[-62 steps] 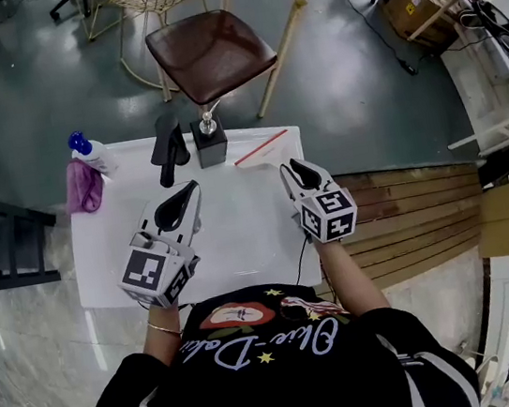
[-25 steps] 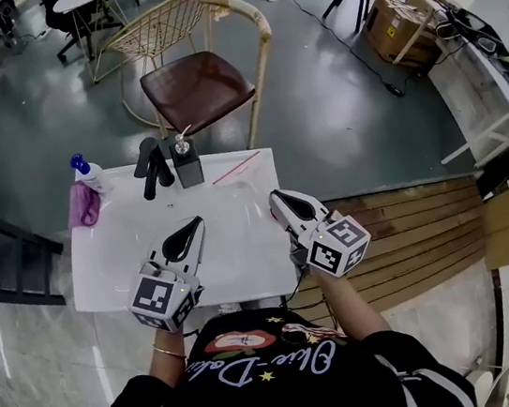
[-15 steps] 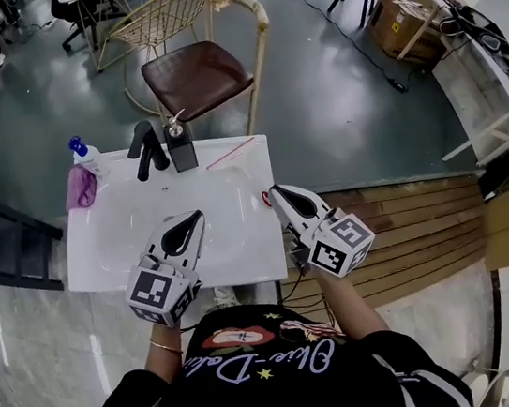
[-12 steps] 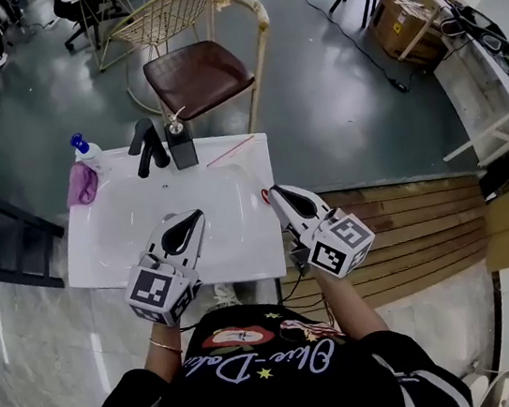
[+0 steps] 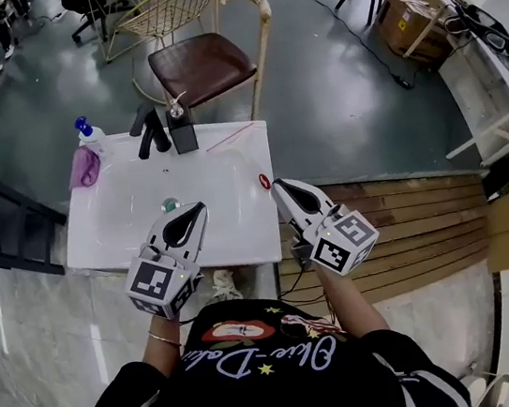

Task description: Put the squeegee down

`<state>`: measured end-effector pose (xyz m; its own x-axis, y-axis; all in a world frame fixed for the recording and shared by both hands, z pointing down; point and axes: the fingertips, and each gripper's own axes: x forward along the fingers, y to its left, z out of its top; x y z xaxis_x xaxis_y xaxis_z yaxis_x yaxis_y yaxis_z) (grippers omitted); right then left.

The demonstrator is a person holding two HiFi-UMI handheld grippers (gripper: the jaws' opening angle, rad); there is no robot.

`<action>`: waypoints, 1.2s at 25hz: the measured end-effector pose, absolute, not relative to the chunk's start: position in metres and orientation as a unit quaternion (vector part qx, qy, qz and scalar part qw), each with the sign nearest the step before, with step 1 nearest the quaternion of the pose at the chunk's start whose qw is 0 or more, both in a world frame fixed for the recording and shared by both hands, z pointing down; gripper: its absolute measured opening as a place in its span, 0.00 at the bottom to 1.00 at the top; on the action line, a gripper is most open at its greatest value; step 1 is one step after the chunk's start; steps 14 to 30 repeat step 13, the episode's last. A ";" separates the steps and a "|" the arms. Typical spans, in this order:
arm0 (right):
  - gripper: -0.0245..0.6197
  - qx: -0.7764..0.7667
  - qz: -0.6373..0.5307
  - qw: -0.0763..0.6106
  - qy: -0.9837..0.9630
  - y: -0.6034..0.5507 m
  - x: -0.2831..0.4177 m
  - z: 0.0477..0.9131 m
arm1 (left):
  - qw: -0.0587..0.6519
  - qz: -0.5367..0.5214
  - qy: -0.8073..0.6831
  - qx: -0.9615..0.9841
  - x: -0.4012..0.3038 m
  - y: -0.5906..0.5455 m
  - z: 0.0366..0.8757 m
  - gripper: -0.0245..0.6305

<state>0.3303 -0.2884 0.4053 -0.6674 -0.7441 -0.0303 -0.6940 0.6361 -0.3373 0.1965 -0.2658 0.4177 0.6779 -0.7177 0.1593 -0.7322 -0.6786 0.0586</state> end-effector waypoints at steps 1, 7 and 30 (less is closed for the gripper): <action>0.06 -0.399 -0.150 0.084 0.901 -0.286 0.331 0.405 | 0.058 0.062 -0.397 0.914 0.197 -0.264 0.417 0.04; 0.06 -0.397 -0.146 0.087 0.902 -0.272 0.334 0.403 | 0.055 0.062 -0.401 0.912 0.198 -0.249 0.415 0.05; 0.06 -0.396 -0.150 0.083 0.902 -0.261 0.338 0.407 | 0.056 0.063 -0.402 0.912 0.202 -0.237 0.417 0.05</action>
